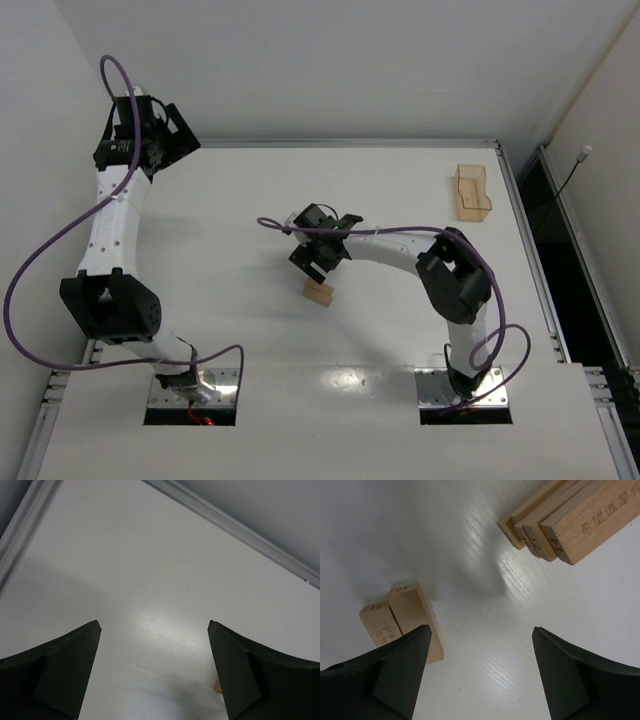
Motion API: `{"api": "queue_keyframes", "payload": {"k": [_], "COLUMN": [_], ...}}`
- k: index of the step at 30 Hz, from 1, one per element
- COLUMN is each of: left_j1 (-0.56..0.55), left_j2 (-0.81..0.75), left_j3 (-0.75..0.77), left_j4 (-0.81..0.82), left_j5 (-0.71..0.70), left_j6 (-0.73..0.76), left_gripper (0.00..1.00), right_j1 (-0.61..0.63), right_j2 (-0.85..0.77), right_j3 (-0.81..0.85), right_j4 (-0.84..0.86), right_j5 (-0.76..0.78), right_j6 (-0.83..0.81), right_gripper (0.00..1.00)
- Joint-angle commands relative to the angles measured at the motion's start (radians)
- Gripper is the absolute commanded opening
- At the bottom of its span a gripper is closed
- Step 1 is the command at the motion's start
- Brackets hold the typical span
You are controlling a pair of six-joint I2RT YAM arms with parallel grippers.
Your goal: Build the wood block tower
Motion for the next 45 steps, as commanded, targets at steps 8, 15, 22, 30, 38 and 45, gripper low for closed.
{"api": "queue_keyframes", "payload": {"k": [8, 15, 22, 30, 38, 45], "left_j1": [0.034, 0.034, 0.043, 0.043, 0.043, 0.043], "left_j2": [0.012, 0.012, 0.012, 0.012, 0.022, 0.031], "left_j3": [-0.014, -0.034, -0.043, -0.043, -0.043, -0.043], "left_j4": [0.015, 0.015, 0.024, 0.024, 0.033, 0.033], "left_j5": [0.053, 0.072, 0.072, 0.093, 0.112, 0.121], "left_j6": [-0.011, -0.011, -0.011, -0.011, -0.020, -0.020], "left_gripper": [0.87, 0.87, 0.87, 0.87, 0.87, 0.87], "right_j1": [0.054, 0.084, 0.084, 0.055, 0.036, -0.008], "right_j2": [0.034, 0.043, 0.077, 0.086, 0.077, 0.077], "right_j3": [0.086, 0.086, 0.104, 0.083, 0.063, 0.043], "right_j4": [-0.024, -0.033, -0.042, -0.053, -0.062, -0.062], "right_j5": [-0.079, -0.101, -0.087, -0.046, 0.019, 0.053], "right_j6": [0.022, 0.022, 0.033, 0.033, 0.033, 0.042], "right_gripper": [0.79, 0.79, 0.79, 0.79, 0.79, 0.79]}}
